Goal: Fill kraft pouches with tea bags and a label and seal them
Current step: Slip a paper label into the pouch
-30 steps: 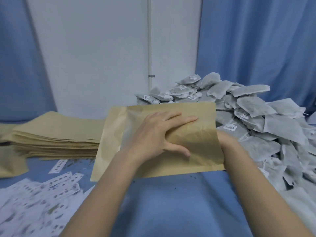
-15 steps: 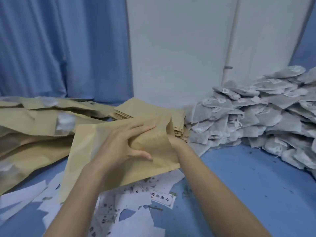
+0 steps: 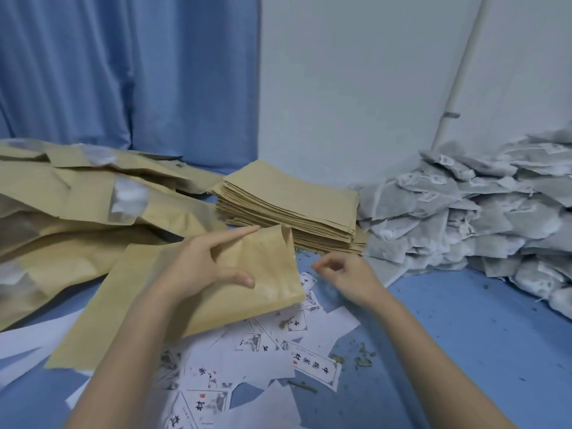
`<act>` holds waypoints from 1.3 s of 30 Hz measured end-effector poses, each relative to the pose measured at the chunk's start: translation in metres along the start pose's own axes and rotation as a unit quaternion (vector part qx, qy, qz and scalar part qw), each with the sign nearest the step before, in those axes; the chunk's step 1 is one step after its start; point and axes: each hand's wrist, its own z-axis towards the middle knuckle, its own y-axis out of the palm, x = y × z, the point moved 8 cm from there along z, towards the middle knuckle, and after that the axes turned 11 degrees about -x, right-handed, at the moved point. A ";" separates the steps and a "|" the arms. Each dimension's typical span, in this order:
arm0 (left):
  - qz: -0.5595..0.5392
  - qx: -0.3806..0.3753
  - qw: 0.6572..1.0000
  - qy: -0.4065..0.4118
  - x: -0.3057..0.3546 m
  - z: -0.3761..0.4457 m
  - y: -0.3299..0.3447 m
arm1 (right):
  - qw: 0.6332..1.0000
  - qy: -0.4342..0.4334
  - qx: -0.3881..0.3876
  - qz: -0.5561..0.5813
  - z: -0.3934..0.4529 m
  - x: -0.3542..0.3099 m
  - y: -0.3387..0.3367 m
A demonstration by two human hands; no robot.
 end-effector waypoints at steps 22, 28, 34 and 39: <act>-0.025 -0.035 0.999 -0.029 -0.012 0.007 0.006 | 0.935 -0.081 -0.177 -0.295 0.002 0.035 0.029; 0.009 -0.030 0.999 -0.029 -0.009 0.004 0.008 | 0.962 -0.080 -0.146 -0.219 0.005 0.025 0.021; -0.006 -0.028 0.999 -0.029 -0.006 0.003 0.008 | 0.982 -0.081 -0.029 -0.167 -0.011 0.016 -0.021; -0.035 -0.052 0.998 -0.013 0.007 0.008 0.016 | 0.976 -0.162 0.066 -0.128 -0.028 -0.033 -0.039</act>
